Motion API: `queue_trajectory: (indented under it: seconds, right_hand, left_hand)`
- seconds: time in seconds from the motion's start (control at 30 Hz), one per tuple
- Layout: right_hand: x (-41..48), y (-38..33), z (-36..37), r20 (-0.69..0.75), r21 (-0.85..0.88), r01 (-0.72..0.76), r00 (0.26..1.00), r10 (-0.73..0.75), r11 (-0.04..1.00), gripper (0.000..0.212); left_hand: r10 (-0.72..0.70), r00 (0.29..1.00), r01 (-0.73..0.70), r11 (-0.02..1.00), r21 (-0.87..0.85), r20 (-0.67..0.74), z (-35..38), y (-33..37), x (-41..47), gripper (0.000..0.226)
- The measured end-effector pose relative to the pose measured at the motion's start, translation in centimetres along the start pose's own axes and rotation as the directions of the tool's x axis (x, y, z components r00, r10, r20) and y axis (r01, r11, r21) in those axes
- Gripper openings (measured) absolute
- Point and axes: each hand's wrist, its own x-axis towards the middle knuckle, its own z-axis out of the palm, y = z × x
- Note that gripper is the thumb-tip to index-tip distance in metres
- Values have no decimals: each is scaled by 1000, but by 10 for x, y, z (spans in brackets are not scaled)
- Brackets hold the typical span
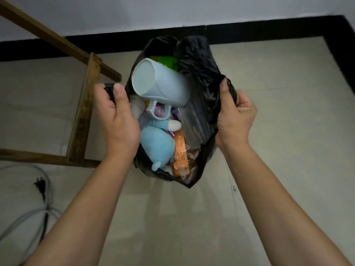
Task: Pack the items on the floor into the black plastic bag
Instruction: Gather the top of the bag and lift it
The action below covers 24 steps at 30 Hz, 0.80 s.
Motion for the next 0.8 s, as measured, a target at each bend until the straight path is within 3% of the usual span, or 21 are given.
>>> queue_trajectory:
  seconds: [0.17,0.27,0.53,0.8]
  right_hand:
    - [-26,-57,-14,-208,82,-287,932,298,954,35]
    - [-35,-99,-20,-270,22,-363,895,355,931,34]
    - [-89,-257,-31,-189,-268,-384,920,343,884,52]
    - [-89,-521,46,8,-348,-263,959,283,900,63]
  left_hand:
    - [-213,977,213,977,35,-3,-33,53,-26,15]
    - [-278,960,278,960,21,14,-42,97,-41,16]
    - [-432,901,430,902,47,36,-77,267,-67,23]
    - [-416,908,415,910,-16,-48,-125,539,-13,23]
